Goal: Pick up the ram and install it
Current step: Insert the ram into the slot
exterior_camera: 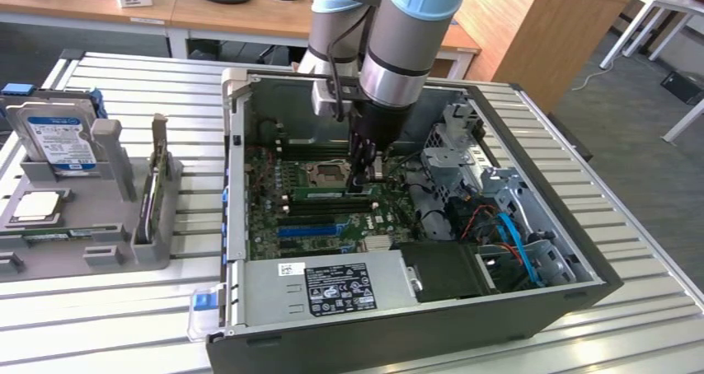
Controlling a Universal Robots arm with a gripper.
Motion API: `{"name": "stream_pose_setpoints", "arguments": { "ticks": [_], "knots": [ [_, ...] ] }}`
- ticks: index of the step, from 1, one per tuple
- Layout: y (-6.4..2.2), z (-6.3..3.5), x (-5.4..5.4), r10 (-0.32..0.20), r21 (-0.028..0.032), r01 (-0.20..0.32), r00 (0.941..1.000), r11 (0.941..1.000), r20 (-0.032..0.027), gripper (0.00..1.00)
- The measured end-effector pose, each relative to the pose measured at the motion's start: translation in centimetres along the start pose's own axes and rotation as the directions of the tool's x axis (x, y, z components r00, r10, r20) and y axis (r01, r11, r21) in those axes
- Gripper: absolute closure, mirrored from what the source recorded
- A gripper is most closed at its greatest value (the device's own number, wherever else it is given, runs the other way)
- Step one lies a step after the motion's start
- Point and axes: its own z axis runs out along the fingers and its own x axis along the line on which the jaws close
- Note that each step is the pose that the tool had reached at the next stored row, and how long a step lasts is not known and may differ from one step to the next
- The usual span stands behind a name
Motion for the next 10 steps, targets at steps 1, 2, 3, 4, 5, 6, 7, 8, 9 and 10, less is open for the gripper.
{"name": "stream_pose_setpoints", "arguments": {
  "ticks": [1, 2, 3, 4, 5, 6, 7, 8, 9, 10],
  "knots": [
    [0.00, 0.00, 0.00, 0.000, 0.0000, 0.000, 1.0000, 1.0000, 0.0000, 0.88],
    [0.02, 0.00, 0.00, 0.000, 0.0000, 0.000, 1.0000, 1.0000, -0.0001, 0.88],
    [0.17, 0.03, 0.00, 0.000, 0.0004, 0.000, 1.0000, 1.0000, 0.0002, 0.88],
    [0.28, 0.04, 0.00, 0.000, 0.0008, 0.000, 1.0000, 1.0000, 0.0002, 0.88],
    [0.28, 0.04, 0.00, 0.000, 0.0008, 0.000, 1.0000, 1.0000, 0.0001, 0.88],
    [0.28, 0.04, 0.00, 0.000, 0.0008, 0.000, 1.0000, 1.0000, 0.0001, 0.88],
    [0.28, 0.04, 0.00, 0.000, 0.0008, 0.000, 1.0000, 1.0000, 0.0001, 0.88],
    [0.28, 0.11, 0.00, 0.000, 0.0009, 0.000, 1.0000, 1.0000, 0.0002, 0.88],
    [0.27, 0.25, 0.00, 0.000, 0.0009, 0.000, 1.0000, 1.0000, 0.0002, 0.88],
    [0.26, 0.40, 0.00, 0.000, 0.0009, 0.000, 1.0000, 1.0000, 0.0002, 0.88]
  ]
}}
